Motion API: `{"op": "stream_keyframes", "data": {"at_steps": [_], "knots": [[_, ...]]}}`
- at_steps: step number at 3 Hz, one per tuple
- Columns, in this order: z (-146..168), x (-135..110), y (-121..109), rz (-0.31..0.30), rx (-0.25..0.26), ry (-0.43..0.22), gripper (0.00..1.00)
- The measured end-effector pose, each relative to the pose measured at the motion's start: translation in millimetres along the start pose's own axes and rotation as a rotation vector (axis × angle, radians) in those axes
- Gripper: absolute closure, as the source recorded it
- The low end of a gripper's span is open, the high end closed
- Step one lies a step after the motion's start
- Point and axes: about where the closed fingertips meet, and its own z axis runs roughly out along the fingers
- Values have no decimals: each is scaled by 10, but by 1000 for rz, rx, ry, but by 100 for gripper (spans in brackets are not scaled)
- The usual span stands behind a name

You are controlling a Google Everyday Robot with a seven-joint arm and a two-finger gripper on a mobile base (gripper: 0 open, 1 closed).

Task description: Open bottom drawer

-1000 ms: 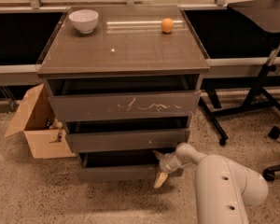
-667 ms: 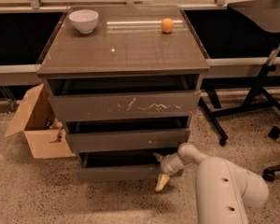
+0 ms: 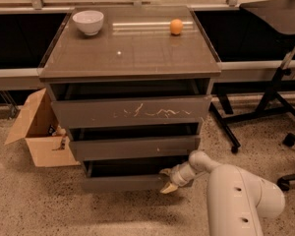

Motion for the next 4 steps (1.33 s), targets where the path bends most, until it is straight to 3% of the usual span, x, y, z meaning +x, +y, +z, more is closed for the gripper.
{"op": "stream_keyframes", "data": {"at_steps": [1,2,3,4], "knots": [[-68,-120,99,-20,-18,-19,72],[-15,-260,238,-45,-67,-68,96],[-7,-294,319,-53,-88,-89,100],[-18,-280,331,-53,-88,-89,75]]}}
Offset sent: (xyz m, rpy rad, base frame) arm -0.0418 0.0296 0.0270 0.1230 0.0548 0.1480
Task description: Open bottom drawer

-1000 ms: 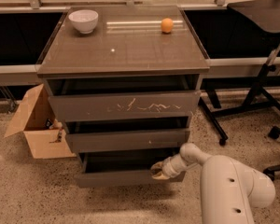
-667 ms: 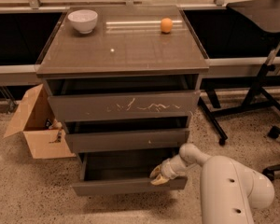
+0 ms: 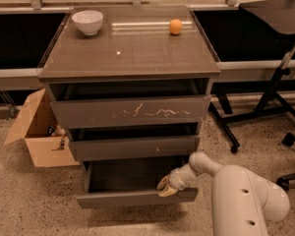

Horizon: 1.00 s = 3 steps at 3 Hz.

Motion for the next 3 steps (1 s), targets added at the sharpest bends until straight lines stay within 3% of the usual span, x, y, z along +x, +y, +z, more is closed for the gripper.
{"op": "stream_keyframes", "data": {"at_steps": [3], "knots": [[1,0,1,0,0,0,6]]}}
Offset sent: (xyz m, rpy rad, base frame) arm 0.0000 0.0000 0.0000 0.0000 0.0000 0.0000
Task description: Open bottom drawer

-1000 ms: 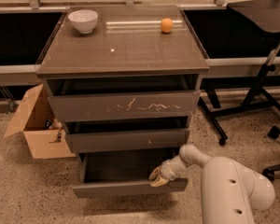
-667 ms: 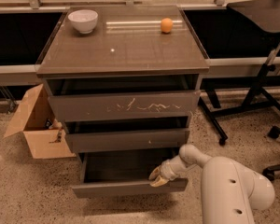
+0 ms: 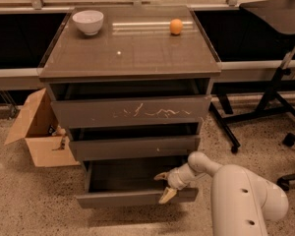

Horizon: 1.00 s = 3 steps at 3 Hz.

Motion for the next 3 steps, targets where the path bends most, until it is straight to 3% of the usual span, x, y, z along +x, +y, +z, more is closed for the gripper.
{"op": "stream_keyframes", "data": {"at_steps": [1,3], "knots": [[33,1,42,-2,-10,-7,0],[191,-31,407,-12,-56,14,0]]}}
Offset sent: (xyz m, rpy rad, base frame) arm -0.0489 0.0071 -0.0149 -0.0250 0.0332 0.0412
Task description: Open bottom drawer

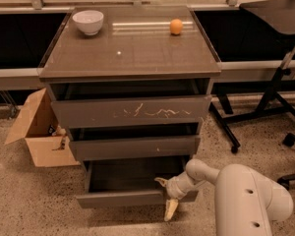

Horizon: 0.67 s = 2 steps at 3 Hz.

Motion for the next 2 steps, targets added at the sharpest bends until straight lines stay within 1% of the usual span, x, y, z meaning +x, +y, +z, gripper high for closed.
{"op": "stream_keyframes", "data": {"at_steps": [1,2], "knots": [[59,-27,141,-7,-18,7,11],[51,-68,208,-19,-23,-2,35]]}}
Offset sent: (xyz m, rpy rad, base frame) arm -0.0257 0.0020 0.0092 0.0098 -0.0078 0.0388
